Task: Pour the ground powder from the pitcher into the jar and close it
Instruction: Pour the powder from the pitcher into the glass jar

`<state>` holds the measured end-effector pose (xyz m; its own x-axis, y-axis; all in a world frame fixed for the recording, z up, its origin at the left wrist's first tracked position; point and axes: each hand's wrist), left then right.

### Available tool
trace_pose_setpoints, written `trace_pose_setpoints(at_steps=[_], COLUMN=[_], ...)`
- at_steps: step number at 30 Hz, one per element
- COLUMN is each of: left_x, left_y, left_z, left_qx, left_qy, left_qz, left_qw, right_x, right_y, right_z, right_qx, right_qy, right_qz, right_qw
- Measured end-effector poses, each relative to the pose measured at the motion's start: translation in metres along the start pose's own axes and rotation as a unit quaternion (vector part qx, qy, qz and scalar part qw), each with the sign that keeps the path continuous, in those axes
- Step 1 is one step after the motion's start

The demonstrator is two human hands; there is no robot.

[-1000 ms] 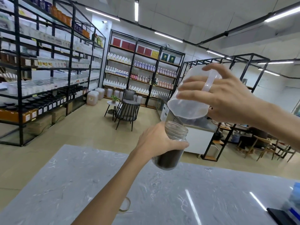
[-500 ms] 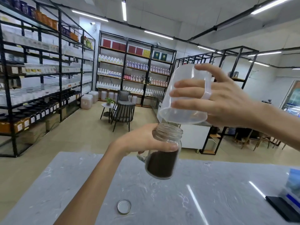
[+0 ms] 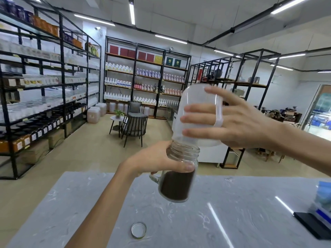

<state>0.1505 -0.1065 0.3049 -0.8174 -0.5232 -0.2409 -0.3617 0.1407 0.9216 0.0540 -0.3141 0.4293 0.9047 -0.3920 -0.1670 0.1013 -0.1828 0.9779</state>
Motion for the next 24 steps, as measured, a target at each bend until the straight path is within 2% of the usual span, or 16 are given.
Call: trace_pose_setpoints(at_steps=[2, 5, 9, 12, 15, 19, 22, 24], left_x=[0.0, -0.001, -0.001, 0.0, -0.001, -0.002, -0.003, -0.004], left_y=[-0.001, -0.002, -0.005, -0.006, -0.007, -0.009, -0.014, -0.017], left_z=[0.0, 0.002, 0.0, 0.0, 0.0, 0.0, -0.001, -0.001], left_qx=[-0.007, -0.003, -0.009, -0.015, -0.018, -0.021, -0.026, -0.035], left_qy=[0.0, -0.006, 0.008, 0.006, 0.007, 0.008, 0.016, 0.014], left_qz=[-0.004, -0.004, -0.022, -0.015, -0.024, -0.02, -0.028, -0.026], left_qw=[1.0, 1.0, 1.0, 1.0, 1.0, 1.0, 0.999, 0.999], right_x=[0.0, -0.001, 0.002, 0.003, 0.007, 0.009, 0.011, 0.011], right_y=[-0.004, -0.004, -0.007, -0.004, -0.009, -0.014, -0.017, -0.014], right_z=[0.002, 0.003, 0.002, 0.001, 0.002, 0.0, 0.0, 0.0], right_qx=[-0.02, 0.032, -0.013, 0.029, -0.007, 0.044, -0.007, 0.032], right_qy=[-0.007, 0.005, -0.008, -0.005, -0.011, -0.016, -0.013, -0.001], right_qz=[0.012, -0.001, 0.003, -0.004, -0.003, -0.027, 0.005, -0.008], right_qw=[1.0, 0.999, 1.0, 1.0, 1.0, 0.999, 1.0, 0.999])
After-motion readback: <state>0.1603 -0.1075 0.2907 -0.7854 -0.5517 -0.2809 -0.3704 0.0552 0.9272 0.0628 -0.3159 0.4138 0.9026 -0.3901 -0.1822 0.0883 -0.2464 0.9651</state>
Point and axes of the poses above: each hand's wrist, its own z-axis away from the middle knuckle, its own x-axis out of the palm, y = z × x, and after that the axes turned 10 degrees about z, right-handed
